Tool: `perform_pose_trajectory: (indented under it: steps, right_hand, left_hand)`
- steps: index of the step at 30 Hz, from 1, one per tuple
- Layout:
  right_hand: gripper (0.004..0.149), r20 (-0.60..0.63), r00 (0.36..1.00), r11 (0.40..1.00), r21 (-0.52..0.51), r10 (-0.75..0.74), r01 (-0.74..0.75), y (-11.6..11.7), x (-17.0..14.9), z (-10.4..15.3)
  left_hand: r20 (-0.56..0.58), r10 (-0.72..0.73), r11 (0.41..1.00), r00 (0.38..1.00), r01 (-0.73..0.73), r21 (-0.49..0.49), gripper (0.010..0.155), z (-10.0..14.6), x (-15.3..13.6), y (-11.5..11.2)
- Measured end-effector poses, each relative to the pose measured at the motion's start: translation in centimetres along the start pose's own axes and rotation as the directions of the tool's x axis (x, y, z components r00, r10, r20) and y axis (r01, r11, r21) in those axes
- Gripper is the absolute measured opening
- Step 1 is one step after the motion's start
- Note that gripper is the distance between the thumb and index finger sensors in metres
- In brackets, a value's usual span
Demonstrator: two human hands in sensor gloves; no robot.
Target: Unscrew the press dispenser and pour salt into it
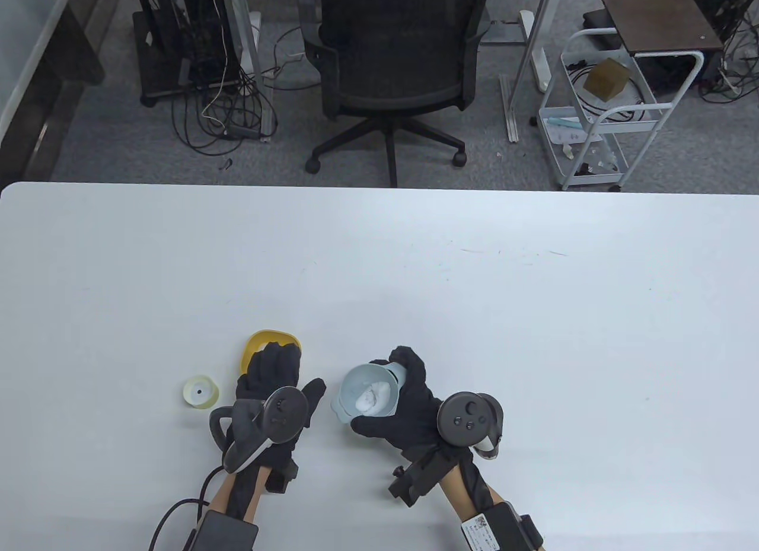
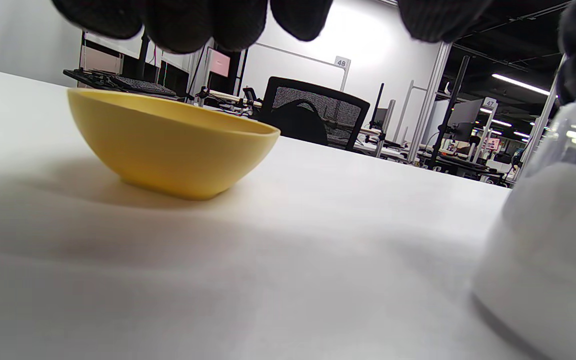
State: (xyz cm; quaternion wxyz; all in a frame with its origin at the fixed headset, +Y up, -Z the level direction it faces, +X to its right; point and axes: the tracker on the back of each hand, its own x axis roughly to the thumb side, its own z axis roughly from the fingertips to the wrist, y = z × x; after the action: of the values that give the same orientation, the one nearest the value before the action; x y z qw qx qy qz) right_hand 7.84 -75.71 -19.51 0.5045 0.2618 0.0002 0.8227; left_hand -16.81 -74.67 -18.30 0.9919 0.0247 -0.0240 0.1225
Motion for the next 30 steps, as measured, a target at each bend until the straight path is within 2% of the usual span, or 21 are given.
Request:
perform_pose_trajectory:
  steps: [9, 11, 12, 13, 14, 15, 16, 17, 30]
  right_hand:
    - [0.124, 0.036, 0.999, 1.0, -0.003, 0.024, -0.024, 0.0, 0.5, 0.0]
    - [0.123, 0.023, 0.998, 0.998, 0.01, 0.066, -0.066, 0.5, 0.0, 0.1]
    - [0.123, -0.013, 0.991, 0.99, 0.048, 0.137, -0.136, 0.9, -1.0, 0.5]
    - [0.123, 0.002, 0.994, 0.993, 0.037, 0.113, -0.113, 0.8, -1.4, 0.6]
    - [0.122, -0.023, 1.0, 1.0, 0.006, -0.004, 0.004, 1.0, -1.1, 0.3]
    - [0.122, -0.041, 0.999, 1.0, 0.004, -0.002, 0.002, 1.1, -1.0, 0.4]
    - [0.122, 0.006, 0.997, 0.996, 0.028, 0.082, -0.083, 1.0, -1.0, 0.4]
    - [0.123, 0.007, 0.995, 0.994, 0.03, 0.104, -0.104, 0.9, -1.0, 0.4]
    - [0.124, -0.011, 0.999, 0.999, 0.025, 0.04, -0.04, 0.8, -0.4, 0.3]
  left_hand:
    - [0.001, -0.005, 1.0, 1.0, 0.005, 0.002, 0.086, 0.0, 0.0, 0.0]
    - [0.0, -0.004, 1.0, 1.0, 0.004, 0.0, 0.086, 0.0, 0.0, 0.0]
    - [0.001, -0.005, 1.0, 1.0, 0.005, -0.001, 0.086, 0.0, 0.0, 0.0]
    - [0.001, -0.006, 1.0, 1.0, 0.006, 0.0, 0.086, 0.0, 0.0, 0.0]
    - [0.002, -0.008, 1.0, 1.0, 0.008, 0.001, 0.086, 0.1, 0.0, 0.0]
    - [0.003, -0.011, 1.0, 1.0, 0.011, 0.001, 0.086, 0.1, 0.0, 0.0]
    - [0.001, -0.013, 1.0, 1.0, 0.013, 0.002, 0.086, 0.1, 0.0, 0.1]
    - [0.0, -0.011, 1.0, 1.0, 0.011, 0.003, 0.086, 0.1, 0.0, 0.1]
    - [0.001, -0.008, 1.0, 1.0, 0.008, -0.004, 0.087, 0.0, 0.1, 0.0]
